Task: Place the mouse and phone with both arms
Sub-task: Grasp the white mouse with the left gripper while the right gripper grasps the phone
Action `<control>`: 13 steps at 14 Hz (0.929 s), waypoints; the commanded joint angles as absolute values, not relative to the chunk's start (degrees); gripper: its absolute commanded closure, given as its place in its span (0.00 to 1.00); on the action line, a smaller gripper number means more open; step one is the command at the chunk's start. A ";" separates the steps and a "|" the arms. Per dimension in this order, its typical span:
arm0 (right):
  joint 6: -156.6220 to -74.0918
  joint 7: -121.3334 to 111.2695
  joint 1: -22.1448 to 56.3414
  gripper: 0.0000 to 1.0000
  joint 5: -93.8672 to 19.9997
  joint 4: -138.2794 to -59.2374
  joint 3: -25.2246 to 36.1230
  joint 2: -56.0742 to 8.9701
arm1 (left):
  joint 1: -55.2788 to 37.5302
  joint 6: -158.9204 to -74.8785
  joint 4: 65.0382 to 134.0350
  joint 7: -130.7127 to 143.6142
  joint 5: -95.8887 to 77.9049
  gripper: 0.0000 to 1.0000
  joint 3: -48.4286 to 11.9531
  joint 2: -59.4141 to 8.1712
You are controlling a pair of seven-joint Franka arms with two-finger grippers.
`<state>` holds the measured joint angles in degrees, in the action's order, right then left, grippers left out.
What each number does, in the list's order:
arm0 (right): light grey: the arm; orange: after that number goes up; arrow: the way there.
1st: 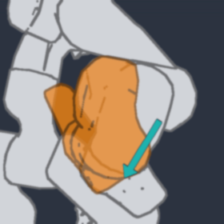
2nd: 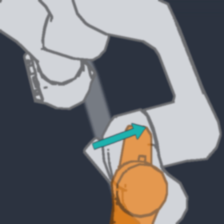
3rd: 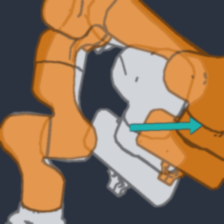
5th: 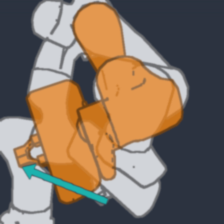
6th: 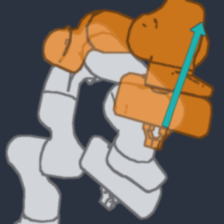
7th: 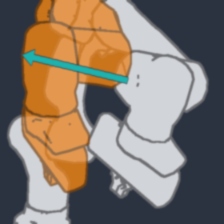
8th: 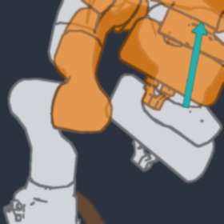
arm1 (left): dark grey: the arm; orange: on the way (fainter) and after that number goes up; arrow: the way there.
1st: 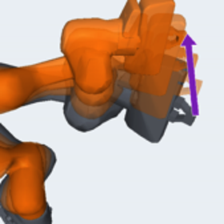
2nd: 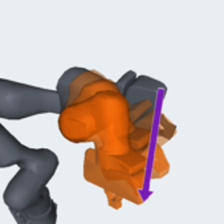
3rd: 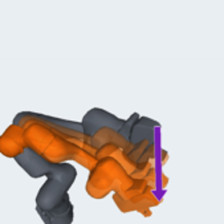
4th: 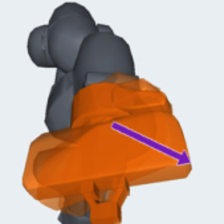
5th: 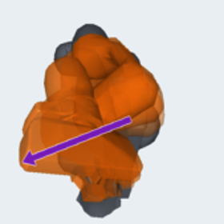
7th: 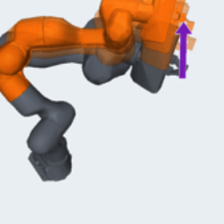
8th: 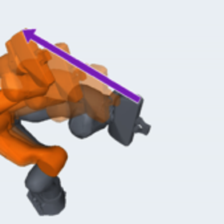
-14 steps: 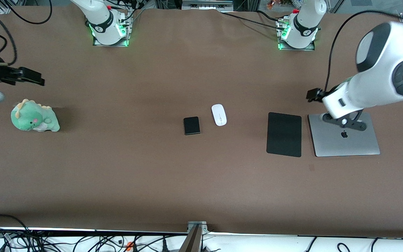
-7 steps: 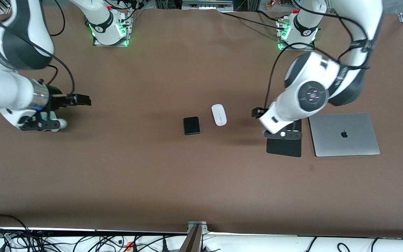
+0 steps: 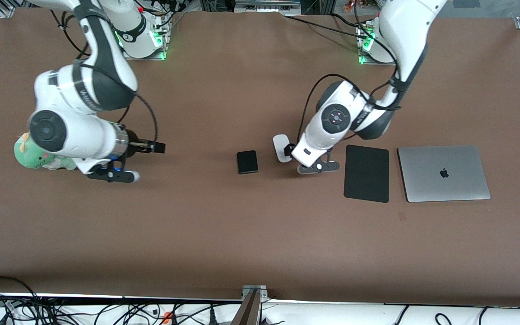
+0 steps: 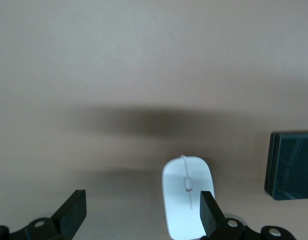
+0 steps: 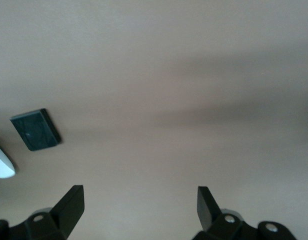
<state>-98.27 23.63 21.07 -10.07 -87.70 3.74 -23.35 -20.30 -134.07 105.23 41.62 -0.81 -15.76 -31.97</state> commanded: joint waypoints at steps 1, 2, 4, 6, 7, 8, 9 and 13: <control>-104.04 29.34 24.07 0.00 -10.99 -89.82 3.35 -23.90 | -23.54 -139.03 107.22 46.04 -0.88 0.00 -15.12 -33.65; -106.06 31.44 24.69 0.00 -10.99 -89.82 2.38 -24.95 | -23.99 -140.09 107.40 46.58 -0.88 0.00 -15.12 -34.10; -110.72 36.45 26.62 0.00 -10.90 -89.82 1.32 -26.80 | -24.26 -141.76 107.40 47.37 -0.88 0.00 -15.12 -35.06; -114.85 39.54 28.47 0.00 -10.55 -89.82 0.62 -28.64 | -24.96 -144.39 107.40 49.30 -0.88 0.00 -15.21 -36.21; -116.61 40.77 29.43 0.00 -10.46 -89.82 0.62 -29.35 | -25.22 -144.67 107.40 49.39 -0.88 0.00 -15.12 -36.56; -117.76 42.09 30.31 0.00 -10.37 -89.82 0.62 -29.88 | -25.22 -144.67 107.40 49.39 -0.79 0.00 -15.12 -36.65; -118.56 43.23 31.02 0.00 -9.94 -89.91 0.62 -30.32 | -25.40 -144.58 107.49 49.48 -0.79 0.00 -15.12 -36.82; -120.93 43.95 31.90 0.00 -9.23 -89.91 0.62 -31.81 | -26.72 -144.58 107.40 51.59 -0.88 0.00 -15.21 -37.35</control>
